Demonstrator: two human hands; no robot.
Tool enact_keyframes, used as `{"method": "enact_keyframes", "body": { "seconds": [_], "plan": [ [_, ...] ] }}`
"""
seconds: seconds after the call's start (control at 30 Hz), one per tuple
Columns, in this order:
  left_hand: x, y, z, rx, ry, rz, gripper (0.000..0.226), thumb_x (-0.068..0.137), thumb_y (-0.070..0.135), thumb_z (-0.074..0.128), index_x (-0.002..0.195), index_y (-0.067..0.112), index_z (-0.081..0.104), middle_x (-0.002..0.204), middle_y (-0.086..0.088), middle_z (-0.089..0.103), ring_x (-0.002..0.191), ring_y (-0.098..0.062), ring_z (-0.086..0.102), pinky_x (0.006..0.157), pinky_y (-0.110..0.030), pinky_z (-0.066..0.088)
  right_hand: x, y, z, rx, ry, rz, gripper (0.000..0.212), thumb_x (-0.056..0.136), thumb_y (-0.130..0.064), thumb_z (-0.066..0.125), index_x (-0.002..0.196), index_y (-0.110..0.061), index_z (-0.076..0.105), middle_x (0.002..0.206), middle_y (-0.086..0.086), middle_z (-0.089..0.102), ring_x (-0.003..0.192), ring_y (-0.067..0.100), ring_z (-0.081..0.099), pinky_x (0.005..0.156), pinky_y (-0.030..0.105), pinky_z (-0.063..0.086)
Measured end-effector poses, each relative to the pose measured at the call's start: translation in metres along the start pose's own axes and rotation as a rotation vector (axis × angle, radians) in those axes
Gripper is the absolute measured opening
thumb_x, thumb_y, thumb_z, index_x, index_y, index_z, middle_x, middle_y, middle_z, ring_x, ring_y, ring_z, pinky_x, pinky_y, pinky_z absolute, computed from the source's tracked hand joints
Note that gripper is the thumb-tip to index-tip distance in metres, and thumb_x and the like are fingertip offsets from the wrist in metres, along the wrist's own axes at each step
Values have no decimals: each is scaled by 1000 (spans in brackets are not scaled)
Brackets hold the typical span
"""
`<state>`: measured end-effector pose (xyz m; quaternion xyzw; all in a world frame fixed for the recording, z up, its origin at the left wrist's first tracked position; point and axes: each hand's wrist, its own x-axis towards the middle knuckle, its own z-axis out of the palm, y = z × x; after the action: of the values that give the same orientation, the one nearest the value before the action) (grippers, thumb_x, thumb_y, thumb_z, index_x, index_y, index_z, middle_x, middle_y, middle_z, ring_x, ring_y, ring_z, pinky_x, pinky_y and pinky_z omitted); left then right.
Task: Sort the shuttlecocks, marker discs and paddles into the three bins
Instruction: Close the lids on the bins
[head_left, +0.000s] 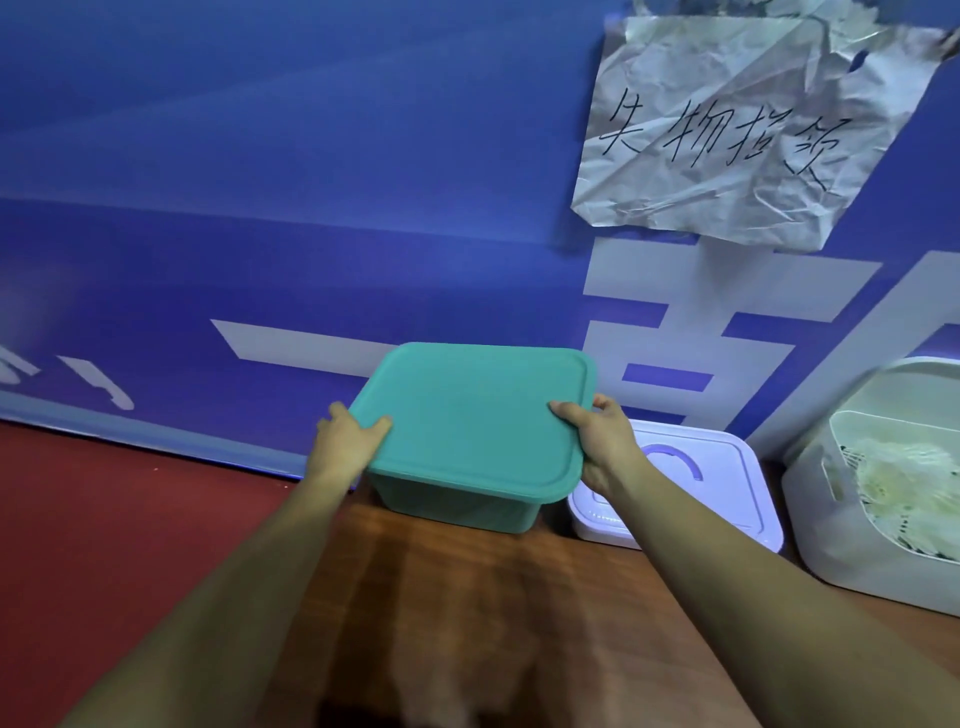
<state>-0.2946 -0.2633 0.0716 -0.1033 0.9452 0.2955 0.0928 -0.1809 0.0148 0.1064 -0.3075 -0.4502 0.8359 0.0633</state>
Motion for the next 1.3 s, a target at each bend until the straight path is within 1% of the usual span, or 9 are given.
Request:
{"method": "enact_keyframes", "body": {
  "seconds": [0.13,0.2,0.3,0.5,0.6,0.7,0.93,1.07,1.3],
  "plan": [
    [18,-18,14,-93,28,60,53,86,51,61,107,2,57,104,-17,63,95,-34,59,77,-42,50,17,11,-2,-266,171,-107,44,86,-14,71,117,-13,40,107,14,64,85,27,69,68,38,58],
    [25,-23,20,-137,47,85,49,86,47,62,106,2,58,103,-16,63,97,-34,59,78,-41,50,29,17,-4,-466,239,-176,37,89,-20,66,116,-13,42,111,11,62,91,25,65,76,37,54],
    [39,-27,31,-138,57,106,52,87,43,64,111,-2,55,110,-20,60,104,-38,58,83,-44,50,47,26,-2,-657,249,-285,33,92,-12,51,125,-12,51,104,7,63,87,22,62,76,32,46],
    [64,-27,52,-25,66,94,48,90,29,65,116,-9,53,116,-30,54,114,-45,48,96,-47,38,88,50,-8,-1085,315,-348,28,93,-14,40,113,-7,58,99,23,60,79,37,57,75,41,50],
    [72,-33,59,86,123,194,36,91,23,56,98,-11,61,96,-34,59,101,-46,51,89,-48,36,95,57,-12,-1139,338,-321,27,98,-18,37,111,-5,55,107,21,54,82,34,49,82,41,47],
    [81,-44,62,102,134,254,41,79,26,46,85,-12,62,81,-35,57,91,-47,53,81,-50,42,100,64,-15,-1154,331,-282,27,100,-20,34,111,-5,53,108,20,50,96,36,46,84,40,42],
    [97,-47,68,69,169,235,29,90,17,39,85,-8,54,88,-32,57,92,-43,47,82,-46,36,108,77,-11,-1118,333,-248,26,101,-21,33,114,-7,51,110,21,47,84,29,41,80,34,38],
    [99,-48,67,47,138,222,17,96,6,43,91,-9,48,96,-34,55,94,-46,50,80,-48,39,111,84,-6,-1128,338,-283,26,101,-21,34,118,-9,50,110,21,47,89,33,45,83,37,40],
    [102,-43,65,-5,63,190,11,97,8,41,93,-2,43,100,-28,53,96,-43,49,75,-44,37,114,85,-3,-1166,350,-281,28,102,-21,32,123,-7,46,115,22,47,80,35,47,80,39,40]
  ]
}}
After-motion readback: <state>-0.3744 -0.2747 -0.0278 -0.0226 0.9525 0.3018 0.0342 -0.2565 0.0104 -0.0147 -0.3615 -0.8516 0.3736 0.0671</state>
